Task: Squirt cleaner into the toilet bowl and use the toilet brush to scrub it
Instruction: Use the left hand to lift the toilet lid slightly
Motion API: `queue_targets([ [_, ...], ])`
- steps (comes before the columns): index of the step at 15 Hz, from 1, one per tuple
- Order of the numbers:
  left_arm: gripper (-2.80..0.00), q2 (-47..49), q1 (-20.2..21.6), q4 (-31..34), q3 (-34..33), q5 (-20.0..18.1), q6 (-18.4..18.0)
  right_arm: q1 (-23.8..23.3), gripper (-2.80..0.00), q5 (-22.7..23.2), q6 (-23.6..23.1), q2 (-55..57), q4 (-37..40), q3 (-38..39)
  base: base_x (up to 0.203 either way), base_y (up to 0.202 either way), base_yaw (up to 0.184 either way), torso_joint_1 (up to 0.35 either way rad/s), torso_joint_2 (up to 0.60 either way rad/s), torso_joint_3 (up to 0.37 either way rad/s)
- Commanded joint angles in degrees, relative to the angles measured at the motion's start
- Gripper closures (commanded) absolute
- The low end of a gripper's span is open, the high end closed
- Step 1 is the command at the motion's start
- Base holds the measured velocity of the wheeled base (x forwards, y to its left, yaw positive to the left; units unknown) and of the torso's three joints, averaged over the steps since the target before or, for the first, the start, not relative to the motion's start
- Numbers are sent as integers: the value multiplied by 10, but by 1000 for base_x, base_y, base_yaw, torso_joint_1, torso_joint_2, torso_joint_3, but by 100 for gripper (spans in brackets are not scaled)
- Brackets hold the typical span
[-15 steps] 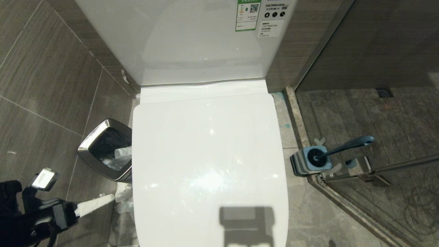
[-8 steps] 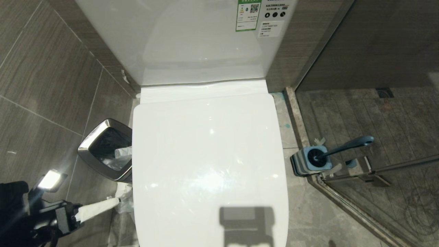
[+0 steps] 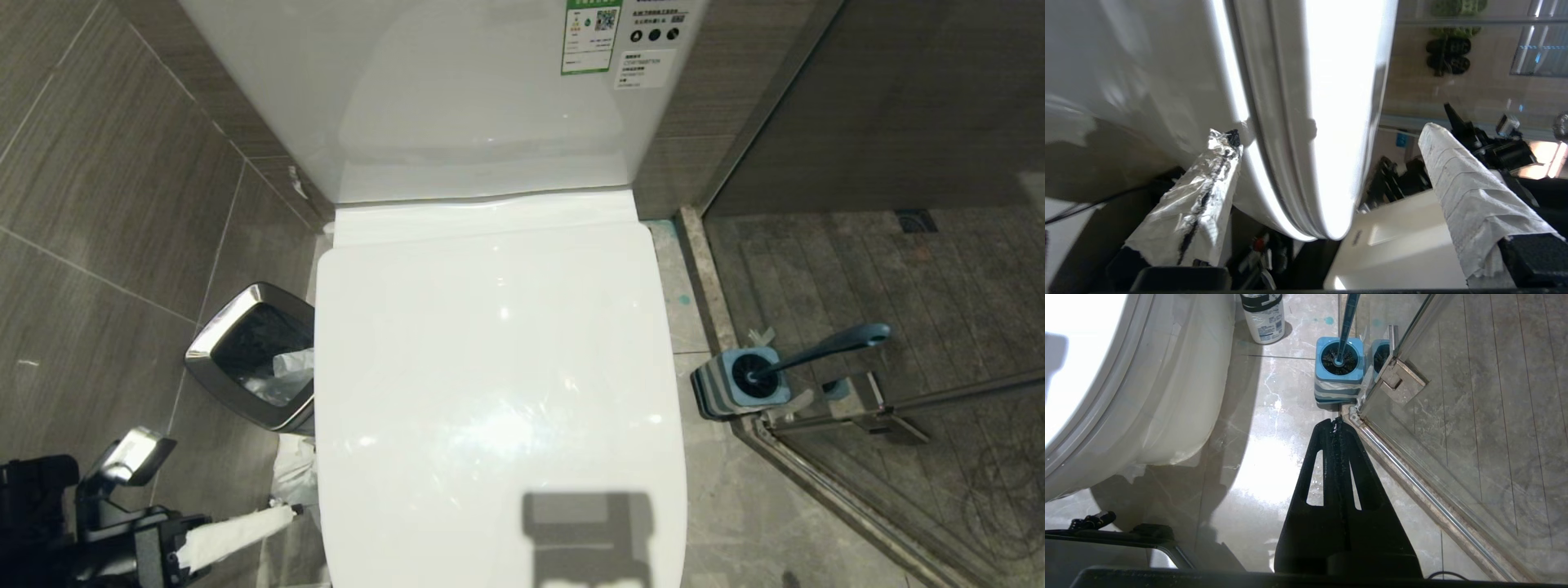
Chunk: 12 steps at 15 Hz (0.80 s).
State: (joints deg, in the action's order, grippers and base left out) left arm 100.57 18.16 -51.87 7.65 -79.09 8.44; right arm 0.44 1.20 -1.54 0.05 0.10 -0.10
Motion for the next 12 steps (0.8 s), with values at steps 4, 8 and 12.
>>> queue_targets([
  [4,-280,1,-31,-1,-10,0,0,0,0,0,0,0,0,0,0,0,0,0,0,0],
  [8,-280,40,-63,-2,-10,19,-26,0,0,0,0,0,0,0,0,0,0,0,0,0],
  [12,-280,43,-70,-2,-15,26,-34,0,0,0,0,0,0,0,0,0,0,0,0,0],
])
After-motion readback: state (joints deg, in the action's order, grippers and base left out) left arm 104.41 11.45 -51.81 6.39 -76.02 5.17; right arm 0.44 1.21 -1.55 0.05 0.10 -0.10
